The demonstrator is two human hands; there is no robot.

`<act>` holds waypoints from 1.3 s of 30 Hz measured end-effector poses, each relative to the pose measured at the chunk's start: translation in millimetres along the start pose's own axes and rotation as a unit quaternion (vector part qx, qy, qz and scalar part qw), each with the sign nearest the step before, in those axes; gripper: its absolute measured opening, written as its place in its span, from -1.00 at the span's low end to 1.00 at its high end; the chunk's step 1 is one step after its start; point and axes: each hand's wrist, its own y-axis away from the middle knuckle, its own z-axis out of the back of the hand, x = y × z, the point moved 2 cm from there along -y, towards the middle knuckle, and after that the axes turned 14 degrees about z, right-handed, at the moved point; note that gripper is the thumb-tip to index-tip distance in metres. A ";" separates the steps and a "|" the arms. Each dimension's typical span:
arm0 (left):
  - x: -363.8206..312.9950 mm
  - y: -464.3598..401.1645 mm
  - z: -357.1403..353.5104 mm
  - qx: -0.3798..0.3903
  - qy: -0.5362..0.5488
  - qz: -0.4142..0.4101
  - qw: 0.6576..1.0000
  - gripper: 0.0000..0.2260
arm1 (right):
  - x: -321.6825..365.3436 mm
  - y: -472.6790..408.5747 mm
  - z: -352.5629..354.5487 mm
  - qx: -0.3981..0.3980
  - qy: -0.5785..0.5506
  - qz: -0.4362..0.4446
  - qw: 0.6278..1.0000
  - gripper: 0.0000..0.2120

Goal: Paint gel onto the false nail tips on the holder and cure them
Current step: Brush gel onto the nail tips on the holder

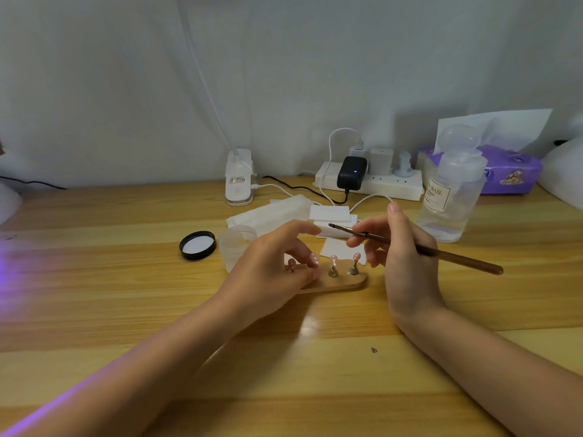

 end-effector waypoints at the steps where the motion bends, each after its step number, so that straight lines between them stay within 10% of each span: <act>1: 0.2 0.2 -0.1 0.002 -0.002 -0.001 1.000 -0.57 | -0.1 0.1 -0.1 0.000 -0.001 0.000 1.000 -0.54; 39: -2.7 14.5 7.2 -0.044 -0.183 0.015 0.982 -0.66 | 0.5 1.2 -0.4 0.014 0.000 -0.013 1.000 -0.56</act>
